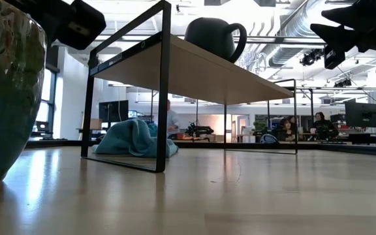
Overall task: Stack small to large cups/mugs on shelf
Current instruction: Put the green mug on the shelf
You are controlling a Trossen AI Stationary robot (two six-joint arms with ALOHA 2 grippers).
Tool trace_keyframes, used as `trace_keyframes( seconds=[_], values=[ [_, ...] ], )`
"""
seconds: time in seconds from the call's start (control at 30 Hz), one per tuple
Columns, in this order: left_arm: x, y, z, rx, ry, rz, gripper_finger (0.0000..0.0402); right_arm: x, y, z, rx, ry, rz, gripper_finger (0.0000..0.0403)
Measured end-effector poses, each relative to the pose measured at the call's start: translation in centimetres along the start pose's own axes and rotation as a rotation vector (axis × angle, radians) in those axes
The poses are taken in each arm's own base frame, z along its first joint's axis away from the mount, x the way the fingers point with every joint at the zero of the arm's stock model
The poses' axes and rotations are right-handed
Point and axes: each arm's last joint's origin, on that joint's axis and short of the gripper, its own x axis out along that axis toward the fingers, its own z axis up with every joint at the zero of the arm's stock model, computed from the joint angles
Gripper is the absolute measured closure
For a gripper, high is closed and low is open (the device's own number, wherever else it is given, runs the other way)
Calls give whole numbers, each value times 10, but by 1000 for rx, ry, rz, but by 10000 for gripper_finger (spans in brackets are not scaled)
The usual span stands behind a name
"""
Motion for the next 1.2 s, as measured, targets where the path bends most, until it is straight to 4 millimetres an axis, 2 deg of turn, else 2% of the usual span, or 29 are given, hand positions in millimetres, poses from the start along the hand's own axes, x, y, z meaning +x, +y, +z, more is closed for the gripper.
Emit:
trace_keyframes(
  seconds=[0.3, 0.53, 0.67, 0.93, 1.0, 1.2],
  values=[
    [2, -1, 0, -71, 6, -29, 259, 0, 0, 0, 0, 0, 0, 272],
    [4, 0, 0, -215, 17, -20, 265, 0, 0, 0, 0, 0, 0, 272],
    [4, 0, -1, -309, 20, -3, 295, 0, 0, 0, 0, 0, 0, 272],
    [4, 0, -1, -437, 27, 7, 383, 0, 0, 0, 5, -1, 0, 272],
    [4, 0, -2, -468, 30, 8, 392, 0, 0, 0, 11, -1, 0, 272],
    [4, 0, -2, -589, 35, 15, 367, 0, 0, 0, 15, -1, 0, 272]
  ],
)
